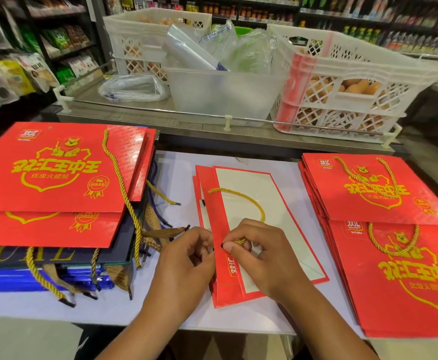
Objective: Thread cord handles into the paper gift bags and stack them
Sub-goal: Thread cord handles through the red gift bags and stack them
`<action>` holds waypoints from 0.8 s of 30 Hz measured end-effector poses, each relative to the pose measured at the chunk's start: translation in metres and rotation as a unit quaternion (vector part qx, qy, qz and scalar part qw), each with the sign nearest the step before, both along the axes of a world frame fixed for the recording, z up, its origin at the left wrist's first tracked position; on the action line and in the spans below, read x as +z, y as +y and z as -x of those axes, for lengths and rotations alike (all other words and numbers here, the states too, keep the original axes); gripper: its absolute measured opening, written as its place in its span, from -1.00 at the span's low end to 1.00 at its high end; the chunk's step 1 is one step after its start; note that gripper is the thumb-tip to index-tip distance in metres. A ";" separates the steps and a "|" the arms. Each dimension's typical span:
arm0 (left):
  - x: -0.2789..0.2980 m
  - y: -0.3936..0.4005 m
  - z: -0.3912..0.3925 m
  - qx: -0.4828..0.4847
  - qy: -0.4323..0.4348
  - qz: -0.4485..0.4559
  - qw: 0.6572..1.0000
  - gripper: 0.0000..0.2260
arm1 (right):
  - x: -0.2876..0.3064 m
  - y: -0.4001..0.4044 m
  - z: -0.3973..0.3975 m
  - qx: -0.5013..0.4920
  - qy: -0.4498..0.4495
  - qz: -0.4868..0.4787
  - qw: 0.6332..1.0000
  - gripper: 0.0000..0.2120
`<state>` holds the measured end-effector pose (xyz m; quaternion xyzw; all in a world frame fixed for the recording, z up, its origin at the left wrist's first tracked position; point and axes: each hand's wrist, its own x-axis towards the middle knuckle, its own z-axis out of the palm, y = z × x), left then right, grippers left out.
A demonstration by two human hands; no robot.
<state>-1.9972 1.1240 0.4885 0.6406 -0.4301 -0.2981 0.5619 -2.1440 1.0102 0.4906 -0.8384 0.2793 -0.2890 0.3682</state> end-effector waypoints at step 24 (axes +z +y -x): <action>-0.009 -0.003 -0.003 -0.009 -0.040 -0.012 0.999 -0.78 | 0.010 -0.001 0.002 -0.007 -0.014 -0.016 1.000 -0.91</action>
